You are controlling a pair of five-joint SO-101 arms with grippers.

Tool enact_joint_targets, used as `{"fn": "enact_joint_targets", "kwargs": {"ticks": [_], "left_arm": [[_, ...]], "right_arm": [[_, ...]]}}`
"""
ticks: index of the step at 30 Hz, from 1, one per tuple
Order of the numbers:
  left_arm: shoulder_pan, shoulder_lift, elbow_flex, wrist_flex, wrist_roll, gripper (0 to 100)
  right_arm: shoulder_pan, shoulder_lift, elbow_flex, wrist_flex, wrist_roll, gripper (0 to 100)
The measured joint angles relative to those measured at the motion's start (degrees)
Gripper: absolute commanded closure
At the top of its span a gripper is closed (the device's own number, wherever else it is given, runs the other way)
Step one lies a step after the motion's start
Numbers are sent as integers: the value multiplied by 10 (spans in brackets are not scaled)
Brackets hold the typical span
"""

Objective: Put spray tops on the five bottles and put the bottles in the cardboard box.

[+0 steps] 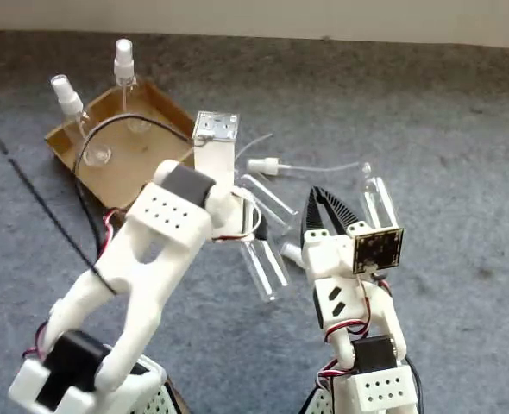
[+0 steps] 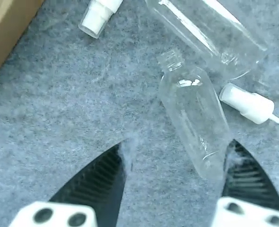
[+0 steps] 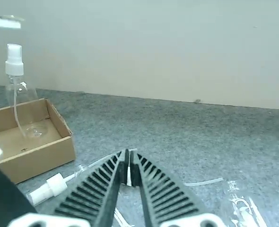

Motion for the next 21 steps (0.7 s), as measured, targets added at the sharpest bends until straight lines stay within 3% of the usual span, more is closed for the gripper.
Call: {"fn": "enact_joint_targets", "kwargs": {"ticks": [9,21], "left_arm": [[63,124,-40,-1,92,729],[66,254,-40,-96,166,732]], "right_arm": [[0,0,0,0,0,993],[0,0,0,0,0,993]]}}
